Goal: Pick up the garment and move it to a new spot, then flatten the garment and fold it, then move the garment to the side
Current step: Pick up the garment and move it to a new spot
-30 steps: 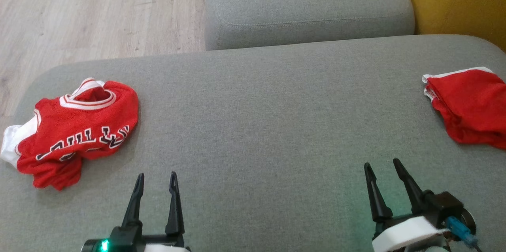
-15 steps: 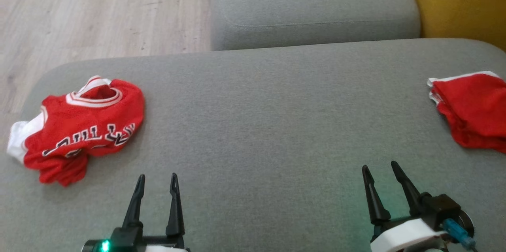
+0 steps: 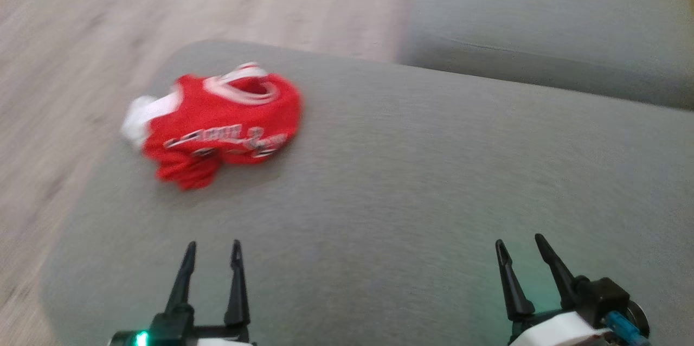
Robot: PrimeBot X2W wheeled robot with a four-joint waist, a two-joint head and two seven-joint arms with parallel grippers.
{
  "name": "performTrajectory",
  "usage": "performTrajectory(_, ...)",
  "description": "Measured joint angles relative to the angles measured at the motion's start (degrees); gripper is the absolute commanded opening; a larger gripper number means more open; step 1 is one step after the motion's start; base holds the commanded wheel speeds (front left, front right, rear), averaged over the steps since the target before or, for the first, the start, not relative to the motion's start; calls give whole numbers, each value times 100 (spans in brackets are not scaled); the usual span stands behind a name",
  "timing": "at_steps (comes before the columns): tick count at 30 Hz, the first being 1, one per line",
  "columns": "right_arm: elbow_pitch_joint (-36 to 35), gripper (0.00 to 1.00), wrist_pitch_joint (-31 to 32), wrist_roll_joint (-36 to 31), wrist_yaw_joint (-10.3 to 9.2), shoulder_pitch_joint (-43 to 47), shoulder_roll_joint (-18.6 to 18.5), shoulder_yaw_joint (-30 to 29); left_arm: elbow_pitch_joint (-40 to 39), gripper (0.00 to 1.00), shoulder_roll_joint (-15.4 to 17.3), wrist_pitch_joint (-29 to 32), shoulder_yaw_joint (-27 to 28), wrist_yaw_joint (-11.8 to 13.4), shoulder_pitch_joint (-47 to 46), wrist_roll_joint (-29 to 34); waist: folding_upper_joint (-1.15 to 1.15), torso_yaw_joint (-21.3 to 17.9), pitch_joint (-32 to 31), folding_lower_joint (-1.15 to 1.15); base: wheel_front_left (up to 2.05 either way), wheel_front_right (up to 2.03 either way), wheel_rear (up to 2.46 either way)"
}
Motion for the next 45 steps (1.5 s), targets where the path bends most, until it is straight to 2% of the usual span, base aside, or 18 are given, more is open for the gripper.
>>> performTrajectory(3,4,100,0,-49,0,-34,2,37,-43,100,2,0,134,15,66,-1,0,483,20,0,0,0,0)
performTrajectory(8,40,100,0,-81,0,-467,-44,316,-356,100,3,0,374,268,289,-155,0,1078,174,0,0,0,0)
performTrajectory(10,45,100,0,-80,0,-653,-98,360,-457,100,5,0,413,346,333,-178,0,1190,298,0,0,0,0)
performTrajectory(16,101,100,0,-74,0,-631,-299,302,-609,100,2,0,455,350,285,-116,0,1346,580,0,0,0,0)
performTrajectory(20,-60,100,0,-92,0,-557,-500,90,-692,100,2,0,548,198,-201,157,0,1355,824,1,0,0,0)
performTrajectory(27,-485,100,-9,-185,0,-818,-1289,41,-1017,100,151,-4,864,-78,-2062,361,0,1108,1613,1,0,0,0)
performTrajectory(31,-769,100,-16,-183,0,-1177,-1761,-8,-438,100,260,-4,846,-288,-3422,422,0,861,2197,2,0,0,0)
performTrajectory(32,-769,100,-16,-183,0,-1177,-1761,-8,-438,100,260,-4,846,-288,-3422,422,0,861,2197,2,0,0,0)
performTrajectory(34,-882,100,-18,-181,0,-1282,-1946,-41,10,100,277,147,814,-404,-4108,412,0,730,2472,2,0,0,0)
performTrajectory(39,-1209,100,-49,-134,0,-1438,-2246,-152,1221,100,259,793,794,-511,-5664,298,0,356,3059,2,0,0,0)
performTrajectory(43,-1404,100,-77,-130,0,-1672,-2386,-160,2412,100,254,1357,799,-647,-6368,188,0,35,3388,1,0,0,0)
performTrajectory(45,-1477,100,-91,-130,0,-1758,-2407,-187,3026,100,260,1682,797,-561,-6494,196,0,-116,3526,1,0,0,0)
